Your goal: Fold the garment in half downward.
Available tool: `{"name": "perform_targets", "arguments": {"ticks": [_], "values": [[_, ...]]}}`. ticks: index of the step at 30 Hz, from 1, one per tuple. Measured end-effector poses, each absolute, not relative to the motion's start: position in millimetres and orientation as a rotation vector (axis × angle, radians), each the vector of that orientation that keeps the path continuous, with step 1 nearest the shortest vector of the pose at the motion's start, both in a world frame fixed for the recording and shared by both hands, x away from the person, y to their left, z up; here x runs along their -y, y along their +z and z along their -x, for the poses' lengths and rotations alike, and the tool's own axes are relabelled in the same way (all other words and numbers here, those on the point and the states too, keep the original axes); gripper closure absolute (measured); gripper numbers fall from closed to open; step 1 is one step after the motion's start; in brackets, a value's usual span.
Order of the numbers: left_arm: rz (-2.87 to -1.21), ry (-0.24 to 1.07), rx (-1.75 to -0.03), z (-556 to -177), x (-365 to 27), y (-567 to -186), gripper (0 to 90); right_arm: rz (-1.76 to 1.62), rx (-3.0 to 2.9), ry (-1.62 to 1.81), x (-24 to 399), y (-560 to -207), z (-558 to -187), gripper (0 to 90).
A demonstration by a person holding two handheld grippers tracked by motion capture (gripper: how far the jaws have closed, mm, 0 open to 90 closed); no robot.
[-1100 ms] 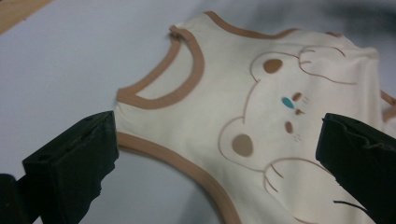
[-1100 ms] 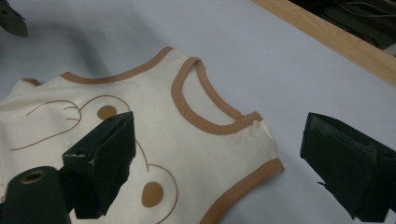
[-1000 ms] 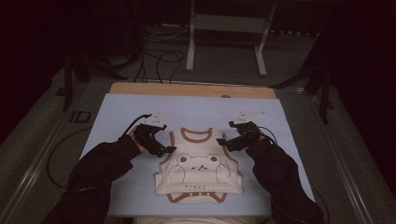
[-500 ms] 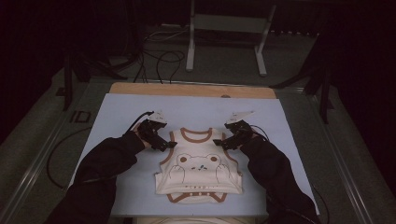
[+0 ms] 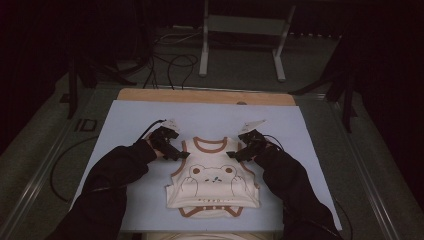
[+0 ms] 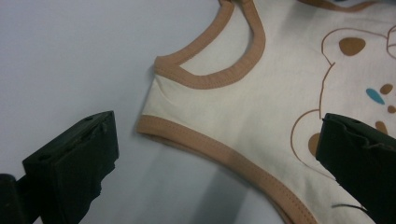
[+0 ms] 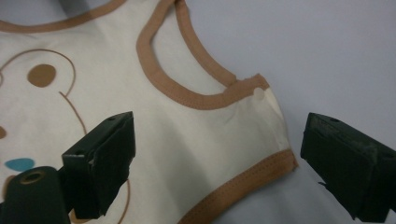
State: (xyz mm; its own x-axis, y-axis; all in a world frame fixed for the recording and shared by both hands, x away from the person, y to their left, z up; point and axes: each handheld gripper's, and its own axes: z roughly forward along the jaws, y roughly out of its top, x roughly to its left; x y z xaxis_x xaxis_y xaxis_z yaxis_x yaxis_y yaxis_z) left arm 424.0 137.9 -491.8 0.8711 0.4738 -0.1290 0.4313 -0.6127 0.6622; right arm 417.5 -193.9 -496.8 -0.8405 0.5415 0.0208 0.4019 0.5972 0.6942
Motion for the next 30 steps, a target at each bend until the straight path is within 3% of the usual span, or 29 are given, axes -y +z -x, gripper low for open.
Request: {"name": "perform_targets", "arguments": {"ticks": [8,11,20,26,30], "values": [[-2.37,0.083,-0.634,-429.6,-132.5,-500.0,0.0,-0.778,-2.646,1.02,192.9,-505.5,-425.5,9.4],[-2.376,0.092,-0.634,-432.0,-131.8,-503.4,4.2,-0.807,-2.632,0.996,195.7,-507.3,-431.0,9.9],[-2.386,0.133,-0.658,-439.9,-130.0,-509.2,15.3,-0.888,-2.604,0.957,205.5,-512.5,-442.4,21.0],[-2.409,0.158,-0.661,-444.5,-126.6,-514.8,22.4,-0.924,-2.601,0.958,208.5,-518.8,-447.2,36.9],[-2.39,0.19,-0.667,-446.5,-125.0,-517.2,30.5,-0.911,-2.612,0.966,205.3,-518.6,-447.6,39.2]]}}
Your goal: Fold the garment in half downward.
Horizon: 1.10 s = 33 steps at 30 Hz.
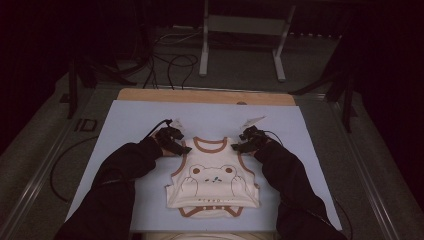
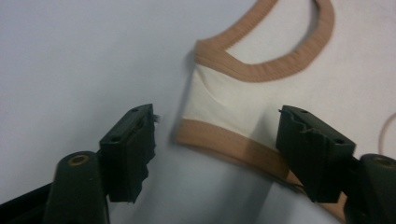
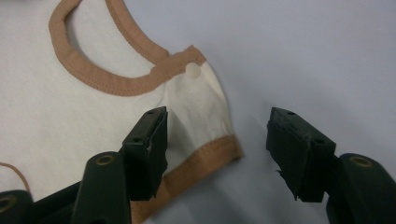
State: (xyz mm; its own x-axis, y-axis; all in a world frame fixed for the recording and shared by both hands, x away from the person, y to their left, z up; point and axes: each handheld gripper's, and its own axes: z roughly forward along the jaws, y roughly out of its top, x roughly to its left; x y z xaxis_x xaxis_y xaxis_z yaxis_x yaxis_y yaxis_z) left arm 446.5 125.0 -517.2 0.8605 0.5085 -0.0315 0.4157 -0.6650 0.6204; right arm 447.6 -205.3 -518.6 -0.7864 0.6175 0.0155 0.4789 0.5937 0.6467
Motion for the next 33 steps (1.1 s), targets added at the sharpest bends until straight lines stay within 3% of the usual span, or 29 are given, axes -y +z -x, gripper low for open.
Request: {"name": "perform_targets", "arguments": {"ticks": [7,22,29,33], "values": [[-2.398,0.21,-0.68,-447.3,-118.7,-516.1,37.6,-0.893,-2.643,0.948,200.4,-515.8,-446.3,52.9],[-2.424,0.151,-0.684,-447.6,-113.3,-510.9,66.9,-0.804,-2.699,0.899,192.1,-511.8,-439.9,77.8],[-2.43,0.076,-0.654,-445.9,-107.0,-510.2,83.7,-0.78,-2.708,0.878,189.0,-510.8,-438.8,81.6],[-2.44,0.055,-0.66,-446.5,-104.7,-509.2,85.8,-0.785,-2.706,0.884,189.7,-510.9,-438.6,82.0]]}}
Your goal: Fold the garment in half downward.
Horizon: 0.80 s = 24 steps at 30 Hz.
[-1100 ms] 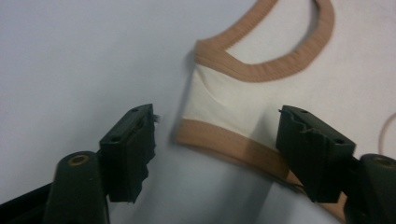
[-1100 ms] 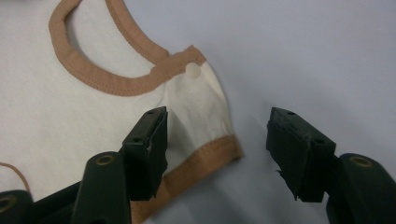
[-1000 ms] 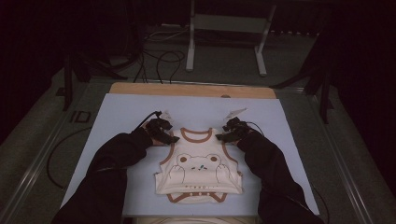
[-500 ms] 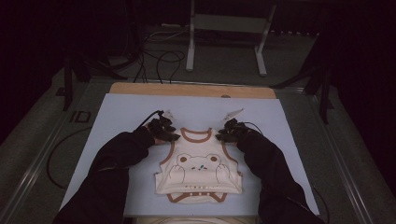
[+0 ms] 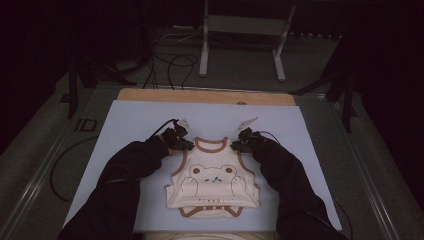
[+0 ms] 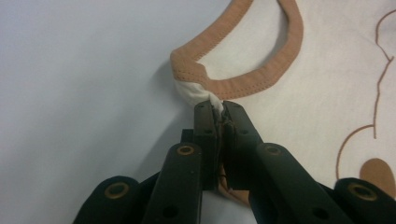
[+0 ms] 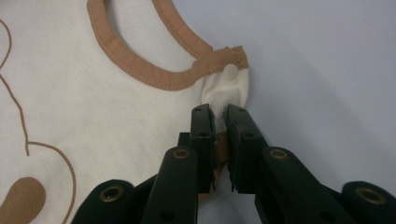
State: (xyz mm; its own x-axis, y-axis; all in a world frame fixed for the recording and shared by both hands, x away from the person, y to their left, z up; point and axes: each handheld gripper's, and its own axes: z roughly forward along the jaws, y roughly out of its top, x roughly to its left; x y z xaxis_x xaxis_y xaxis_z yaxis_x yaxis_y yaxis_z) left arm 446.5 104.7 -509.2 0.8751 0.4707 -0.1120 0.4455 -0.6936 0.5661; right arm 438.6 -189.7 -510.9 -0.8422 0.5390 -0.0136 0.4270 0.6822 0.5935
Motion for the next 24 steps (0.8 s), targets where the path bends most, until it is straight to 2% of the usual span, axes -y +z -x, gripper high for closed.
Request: {"name": "perform_targets", "arguments": {"ticks": [11,24], "values": [[-2.431,0.075,-0.638,-446.6,-105.8,-506.9,86.8,-0.822,-2.691,0.919,193.8,-510.1,-439.7,82.3],[-2.385,0.129,-0.599,-445.1,-110.7,-484.3,87.0,-0.78,-2.648,0.953,198.2,-495.1,-439.7,82.3]]}}
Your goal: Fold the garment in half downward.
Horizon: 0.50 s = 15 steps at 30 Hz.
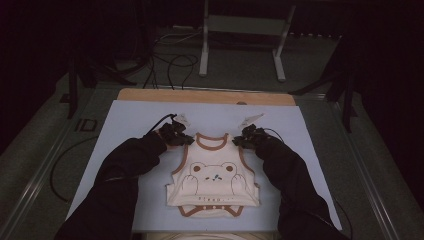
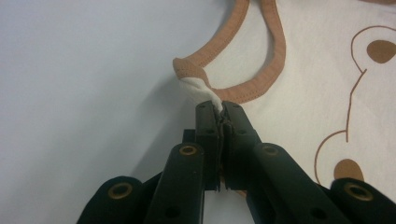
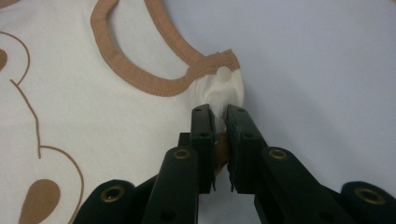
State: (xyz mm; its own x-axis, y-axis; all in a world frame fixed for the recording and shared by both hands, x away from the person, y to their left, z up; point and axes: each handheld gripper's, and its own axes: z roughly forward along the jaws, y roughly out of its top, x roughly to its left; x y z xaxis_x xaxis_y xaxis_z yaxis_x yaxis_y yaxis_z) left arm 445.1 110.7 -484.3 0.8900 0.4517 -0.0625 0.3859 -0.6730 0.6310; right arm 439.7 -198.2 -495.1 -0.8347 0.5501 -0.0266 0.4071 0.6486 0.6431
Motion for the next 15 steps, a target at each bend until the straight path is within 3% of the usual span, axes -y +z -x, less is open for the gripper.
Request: {"name": "perform_targets", "arguments": {"ticks": [15], "values": [[-2.35,0.181,-0.556,-444.8,-112.8,-457.3,87.0,-0.755,-2.592,0.996,200.3,-469.6,-440.0,82.3]]}}
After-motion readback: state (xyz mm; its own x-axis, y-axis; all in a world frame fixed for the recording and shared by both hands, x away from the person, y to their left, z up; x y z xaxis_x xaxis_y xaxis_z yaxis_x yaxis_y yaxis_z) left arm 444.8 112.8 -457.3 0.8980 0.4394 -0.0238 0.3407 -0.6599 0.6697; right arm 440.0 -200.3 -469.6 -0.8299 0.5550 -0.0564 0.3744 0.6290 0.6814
